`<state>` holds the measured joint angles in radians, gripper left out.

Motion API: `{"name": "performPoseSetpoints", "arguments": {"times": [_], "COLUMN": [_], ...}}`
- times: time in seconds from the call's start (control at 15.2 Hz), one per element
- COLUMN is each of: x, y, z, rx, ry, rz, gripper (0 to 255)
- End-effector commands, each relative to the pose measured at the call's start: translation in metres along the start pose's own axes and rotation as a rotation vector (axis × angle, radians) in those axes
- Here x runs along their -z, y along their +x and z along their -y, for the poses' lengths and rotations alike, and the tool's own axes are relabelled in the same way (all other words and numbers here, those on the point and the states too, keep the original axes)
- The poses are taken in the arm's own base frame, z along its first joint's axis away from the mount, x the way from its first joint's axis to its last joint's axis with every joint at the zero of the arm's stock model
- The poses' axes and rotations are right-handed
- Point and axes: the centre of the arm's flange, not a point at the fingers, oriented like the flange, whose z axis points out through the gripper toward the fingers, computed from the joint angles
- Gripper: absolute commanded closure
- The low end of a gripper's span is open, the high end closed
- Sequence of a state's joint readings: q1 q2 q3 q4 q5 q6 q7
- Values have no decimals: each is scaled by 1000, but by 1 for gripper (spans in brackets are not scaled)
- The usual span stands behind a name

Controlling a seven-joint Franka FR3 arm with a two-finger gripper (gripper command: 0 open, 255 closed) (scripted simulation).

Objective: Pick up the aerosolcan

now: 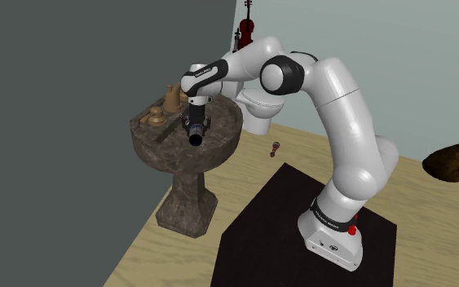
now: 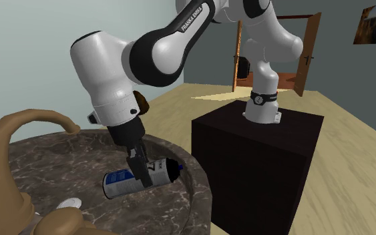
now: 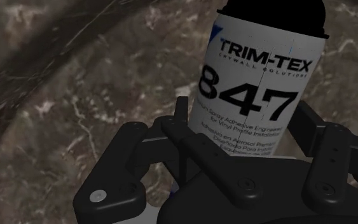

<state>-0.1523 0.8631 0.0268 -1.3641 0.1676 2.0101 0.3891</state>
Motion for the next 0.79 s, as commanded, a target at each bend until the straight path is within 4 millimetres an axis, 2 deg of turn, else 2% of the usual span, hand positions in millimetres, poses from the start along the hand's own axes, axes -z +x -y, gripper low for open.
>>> {"name": "performPoseSetpoints", "arguments": {"times": [0.0, 0.46, 0.73], "x": [-1, -1, 19], "y": [0, 0, -6], "z": [0, 0, 1], "rx": [0, 0, 0], "ry": [0, 0, 0], "rz": [0, 0, 0], "gripper": [255, 255, 255]}}
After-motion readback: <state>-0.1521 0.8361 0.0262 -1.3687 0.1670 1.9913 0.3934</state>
